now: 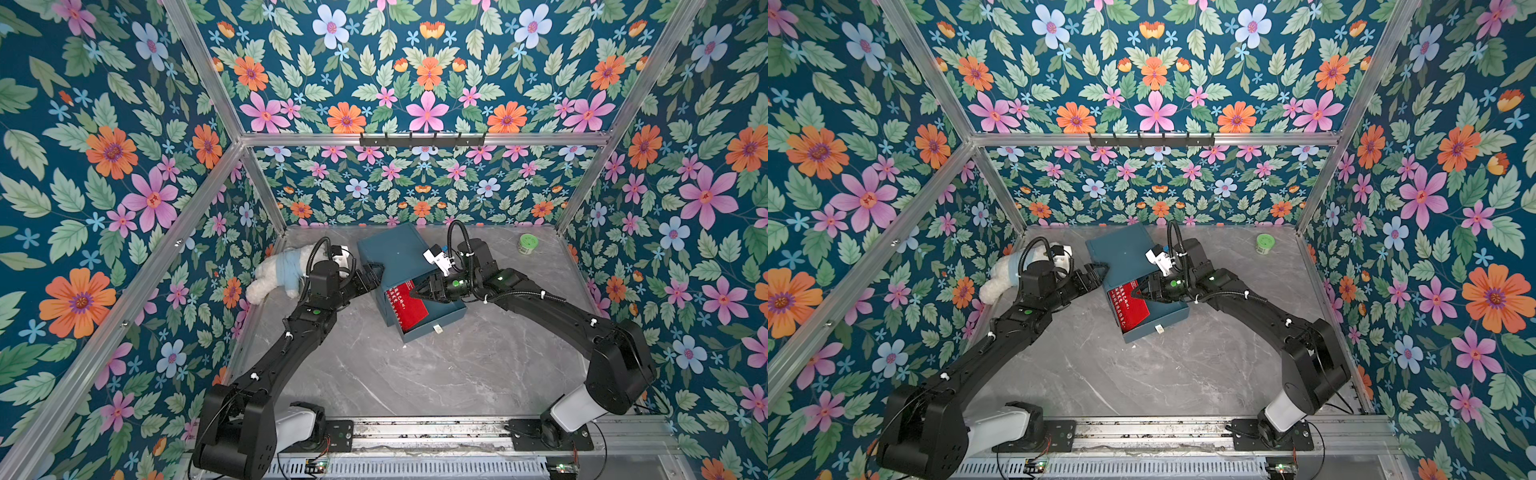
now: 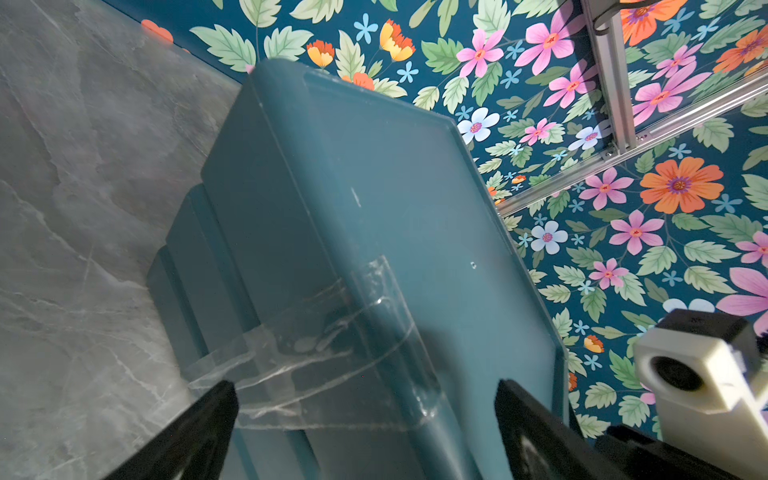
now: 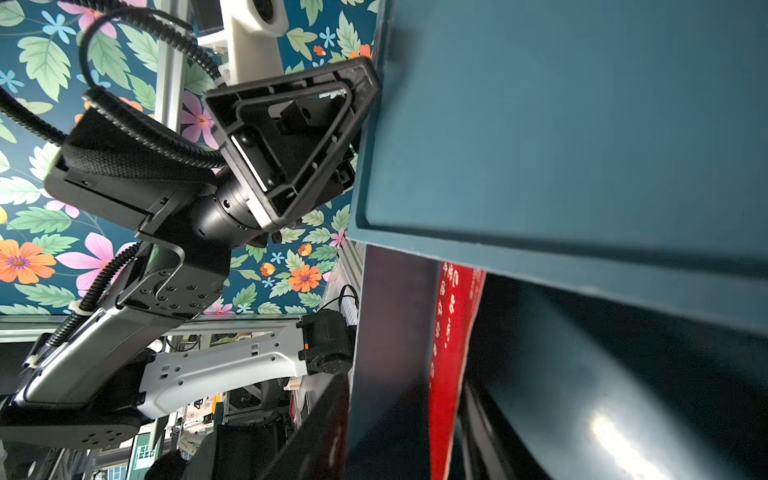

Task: Take the postcards out of the drawer
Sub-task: Pick up the postcard from the drawer.

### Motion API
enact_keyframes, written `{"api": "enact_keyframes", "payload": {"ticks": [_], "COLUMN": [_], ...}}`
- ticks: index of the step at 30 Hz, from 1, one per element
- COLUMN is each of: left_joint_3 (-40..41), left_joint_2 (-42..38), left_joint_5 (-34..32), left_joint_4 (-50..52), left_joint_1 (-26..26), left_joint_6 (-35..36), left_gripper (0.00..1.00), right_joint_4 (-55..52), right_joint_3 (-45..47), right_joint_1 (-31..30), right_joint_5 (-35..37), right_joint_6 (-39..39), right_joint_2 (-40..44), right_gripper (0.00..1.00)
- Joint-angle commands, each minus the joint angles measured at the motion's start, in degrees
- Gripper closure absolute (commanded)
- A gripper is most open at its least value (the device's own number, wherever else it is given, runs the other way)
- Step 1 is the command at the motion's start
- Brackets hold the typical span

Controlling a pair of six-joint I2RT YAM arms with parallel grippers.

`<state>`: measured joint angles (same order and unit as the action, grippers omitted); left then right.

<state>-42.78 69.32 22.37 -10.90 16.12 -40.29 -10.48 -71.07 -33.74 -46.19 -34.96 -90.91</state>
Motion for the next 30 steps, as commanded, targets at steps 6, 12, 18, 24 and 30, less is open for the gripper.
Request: {"api": "enact_keyframes", "payload": {"ticks": [6, 12, 18, 24, 30], "left_joint_3": [0.04, -0.28, -0.72, -1.33, -1.69], "left_joint_2": [-1.11, -1.27, -1.2, -1.01, -0.68], "left_joint_5": [-0.39, -1.01, -1.62, -1.98, -1.72], "left_joint_4": [-1.5, -1.16, -0.45, -0.13, -0.2], "left_joint_1": [-0.07, -0.04, -0.04, -0.04, -0.04], "left_joint_6": [-0.12, 0.0, 0.49, 0.84, 0.85], "left_gripper": [0.0, 0.0, 0.0, 0.0, 0.0], "right_joint_4": [-2.25, -5.35, -8.2, -12.72, -18.0], "right_joint_3": [-1.52, -2.97, -3.46, -4.35, -5.23], "right_joint_1": [-0.01, 0.02, 0.42, 1.82, 2.53], "right_joint_5": [2.66, 4.07, 4.54, 4.71, 5.33], "right_joint_6": [-0.55, -0.03, -0.39, -1.51, -1.37], "right_joint_2": [-0.23, -0.25, 1.03, 3.39, 5.44], "right_gripper": [0.86, 1.0, 1.0, 1.0, 1.0]}}
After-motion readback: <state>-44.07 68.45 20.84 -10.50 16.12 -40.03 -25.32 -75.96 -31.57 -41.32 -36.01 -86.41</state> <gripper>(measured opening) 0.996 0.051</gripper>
